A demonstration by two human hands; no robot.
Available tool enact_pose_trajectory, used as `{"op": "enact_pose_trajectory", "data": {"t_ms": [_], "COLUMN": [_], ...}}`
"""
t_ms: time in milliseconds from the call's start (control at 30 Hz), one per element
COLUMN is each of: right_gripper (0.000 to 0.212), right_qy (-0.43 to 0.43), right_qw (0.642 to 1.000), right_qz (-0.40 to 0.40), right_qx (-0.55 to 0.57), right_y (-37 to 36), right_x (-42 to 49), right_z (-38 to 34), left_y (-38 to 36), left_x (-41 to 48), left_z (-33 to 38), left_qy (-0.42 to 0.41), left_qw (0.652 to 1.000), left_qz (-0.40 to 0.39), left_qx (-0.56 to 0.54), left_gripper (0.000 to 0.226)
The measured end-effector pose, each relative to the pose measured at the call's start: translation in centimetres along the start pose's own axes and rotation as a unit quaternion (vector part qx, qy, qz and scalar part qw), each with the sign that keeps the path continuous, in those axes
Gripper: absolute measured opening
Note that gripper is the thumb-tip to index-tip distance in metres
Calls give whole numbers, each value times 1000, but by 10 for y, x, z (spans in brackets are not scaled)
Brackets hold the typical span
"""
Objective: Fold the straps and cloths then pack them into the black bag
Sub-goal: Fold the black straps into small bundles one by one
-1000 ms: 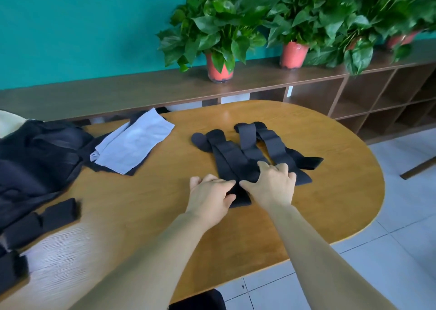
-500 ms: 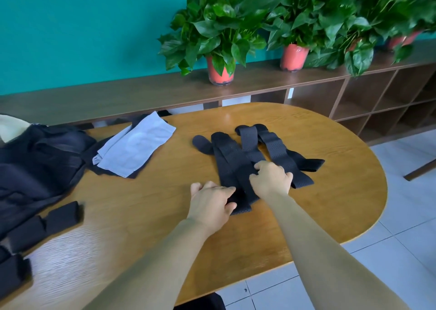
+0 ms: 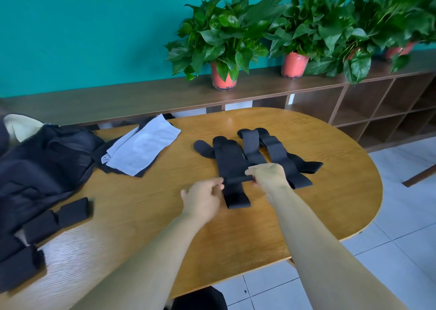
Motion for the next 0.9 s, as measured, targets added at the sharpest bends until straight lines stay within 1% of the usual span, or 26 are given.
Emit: {"op": "enact_pose_trajectory", "data": {"t_ms": [67, 133, 167, 233, 267, 333, 367, 400, 500, 567, 733, 800, 900], "right_gripper": [33, 33, 32, 29, 24, 12, 11, 14, 17, 18, 19, 20, 13], "right_qy": [3, 6, 4, 0, -3, -11, -11, -9, -7, 1, 46, 79, 147], "right_qw": [999, 998, 998, 998, 998, 998, 998, 998, 996, 995, 980, 968, 942], "right_qz": [-42, -57, -56, -58, -56, -55, -48, -43, -29, -22, -4, -4, -1], "right_qx": [-8, -1, 12, 18, 10, -13, -30, -45, -80, -100, -196, -237, -301], "right_y": [-18, -33, -38, -50, -55, -63, -65, -66, -68, -70, -86, -97, -117], "right_x": [-12, -23, -28, -33, -34, -36, -37, -38, -44, -47, -56, -62, -74], "right_z": [2, 7, 10, 16, 19, 23, 25, 25, 24, 22, 9, 1, -11], "left_y": [9, 13, 14, 18, 18, 18, 19, 20, 25, 28, 42, 52, 73], "left_x": [-5, -11, -15, -20, -23, -28, -33, -38, -57, -68, -90, -100, -117], "left_z": [-11, -19, -21, -24, -29, -44, -53, -63, -90, -109, -138, -133, -116], "left_qy": [32, 63, 76, 76, 77, 95, 111, 124, 150, 155, 143, 131, 88], "left_qw": [990, 950, 934, 947, 956, 968, 971, 974, 977, 977, 987, 991, 989], "left_qz": [-5, -12, -20, -29, -36, -38, -37, -32, -30, -31, -3, 19, 69], "left_qx": [-140, -307, -349, -311, -280, -230, -208, -189, -149, -141, -73, -8, 98], "left_gripper": [32, 28, 22, 8, 12, 40, 46, 47, 41, 36, 34, 33, 27]}}
Point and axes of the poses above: each hand's wrist, its own x-axis towards the middle knuckle, its own y-axis out of the back of the hand, z = x × y, the point moved 10 cm from there along x, towards the middle knuckle, and after that the axes turned 14 degrees about -z, right-handed, at the moved point
